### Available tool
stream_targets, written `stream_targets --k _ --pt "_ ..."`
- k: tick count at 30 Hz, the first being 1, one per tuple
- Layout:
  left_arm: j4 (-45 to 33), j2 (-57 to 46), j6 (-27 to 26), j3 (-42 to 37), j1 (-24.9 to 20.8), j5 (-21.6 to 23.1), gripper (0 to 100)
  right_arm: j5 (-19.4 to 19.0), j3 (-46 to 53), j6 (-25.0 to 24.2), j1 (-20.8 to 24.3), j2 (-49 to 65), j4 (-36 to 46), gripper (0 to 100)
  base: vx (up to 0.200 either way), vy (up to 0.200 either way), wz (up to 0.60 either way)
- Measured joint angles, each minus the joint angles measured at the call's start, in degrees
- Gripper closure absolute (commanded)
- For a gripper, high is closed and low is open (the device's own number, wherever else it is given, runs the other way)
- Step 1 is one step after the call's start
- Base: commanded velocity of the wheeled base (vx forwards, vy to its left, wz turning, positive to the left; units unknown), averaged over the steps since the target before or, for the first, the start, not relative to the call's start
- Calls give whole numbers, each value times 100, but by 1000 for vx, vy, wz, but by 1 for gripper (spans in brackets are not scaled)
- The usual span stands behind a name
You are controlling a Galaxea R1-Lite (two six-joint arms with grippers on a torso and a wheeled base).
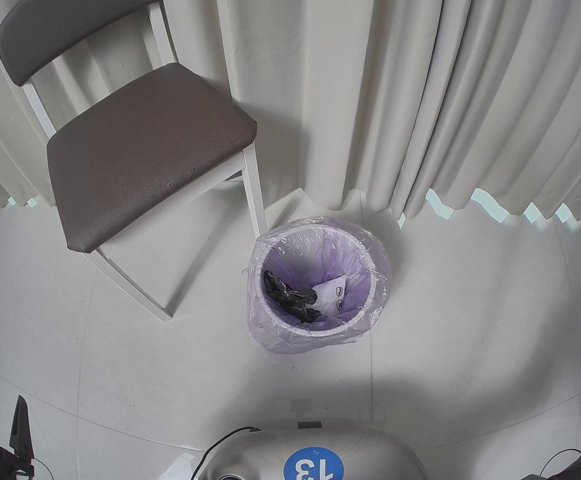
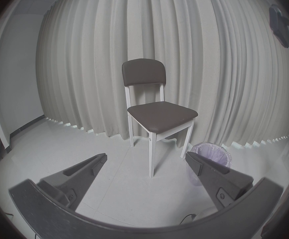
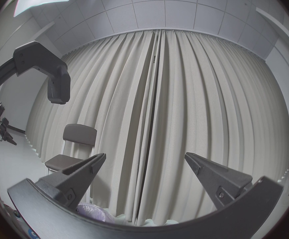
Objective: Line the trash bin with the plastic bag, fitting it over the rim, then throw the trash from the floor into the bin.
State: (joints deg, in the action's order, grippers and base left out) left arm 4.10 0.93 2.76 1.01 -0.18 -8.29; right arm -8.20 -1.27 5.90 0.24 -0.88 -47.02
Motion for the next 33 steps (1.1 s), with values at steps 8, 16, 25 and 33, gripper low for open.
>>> stream_targets --k 8,16,25,33 --pt "-117 0 2 0 2 564 0 5 26 22 0 -2 -24 0 0 0 0" --pt "-461 0 -349 0 5 951 0 24 26 66 0 -2 -22 0 0 0 0" --pt "-425 0 -327 0 11 907 0 71 26 302 0 -5 -17 0 0 0 0" --pt "-419 0 -344 0 16 913 0 77 28 474 -2 -5 180 0 0 0 0"
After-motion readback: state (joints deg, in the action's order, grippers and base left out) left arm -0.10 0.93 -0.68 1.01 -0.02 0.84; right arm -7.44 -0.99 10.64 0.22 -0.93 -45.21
